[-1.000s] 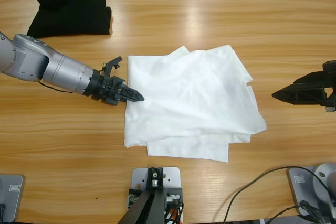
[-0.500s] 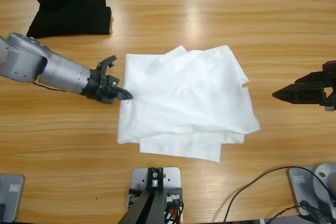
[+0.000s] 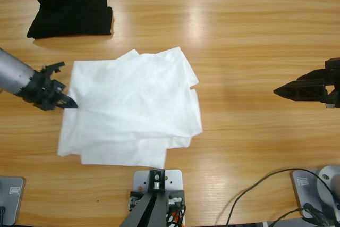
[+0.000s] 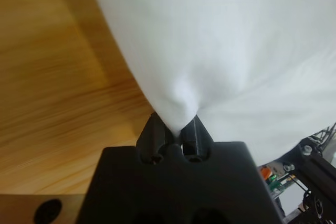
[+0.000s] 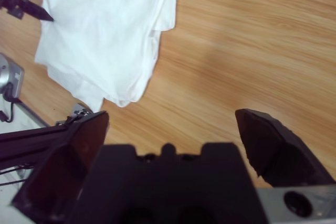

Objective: Fold clothes

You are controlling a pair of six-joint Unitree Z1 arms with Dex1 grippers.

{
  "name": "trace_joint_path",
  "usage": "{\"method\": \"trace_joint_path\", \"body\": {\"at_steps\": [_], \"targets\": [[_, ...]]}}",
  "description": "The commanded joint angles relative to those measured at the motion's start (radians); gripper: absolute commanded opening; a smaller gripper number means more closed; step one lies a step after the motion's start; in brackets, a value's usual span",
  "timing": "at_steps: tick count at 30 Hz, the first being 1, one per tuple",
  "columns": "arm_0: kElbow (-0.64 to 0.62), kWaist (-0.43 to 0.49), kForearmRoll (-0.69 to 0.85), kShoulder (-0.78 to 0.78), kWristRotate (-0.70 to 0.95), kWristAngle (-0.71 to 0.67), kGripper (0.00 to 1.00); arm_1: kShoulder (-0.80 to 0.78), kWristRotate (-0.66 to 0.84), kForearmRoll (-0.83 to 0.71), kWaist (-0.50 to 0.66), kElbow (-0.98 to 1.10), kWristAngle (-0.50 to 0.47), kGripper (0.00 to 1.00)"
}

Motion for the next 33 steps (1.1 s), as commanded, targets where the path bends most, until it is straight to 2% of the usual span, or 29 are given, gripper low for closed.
{"method": "trace_joint_path", "body": {"at_steps": [1, 5, 9, 15, 24, 29, 33], "targets": [[-0.191, 0.057, 0.275, -0.020, 0.082, 0.098, 0.000, -0.012, 0.012, -0.013, 0.009, 0.037, -0.010, 1.000], [-0.247, 0.100, 0.385, -0.017, 0.115, 0.121, 0.000, -0.013, 0.014, -0.019, 0.009, 0.037, -0.013, 1.000], [-0.262, 0.150, 0.423, -0.050, 0.132, 0.117, 0.000, -0.027, 0.019, -0.021, 0.009, 0.045, -0.019, 1.000], [-0.334, 0.174, 0.563, -0.094, 0.136, 0.156, 0.000, -0.032, 0.023, -0.029, 0.008, 0.050, -0.023, 1.000], [-0.393, 0.256, 0.692, -0.103, 0.204, 0.177, 0.000, -0.043, 0.032, -0.037, 0.007, 0.057, -0.032, 1.000], [-0.535, 0.242, 0.808, -0.089, 0.237, 0.201, 0.000, -0.044, 0.036, -0.040, 0.007, 0.060, -0.034, 1.000], [-0.692, 0.116, 0.910, -0.026, 0.240, 0.223, 0.000, -0.036, 0.038, -0.045, 0.007, 0.062, -0.034, 1.000]]}}
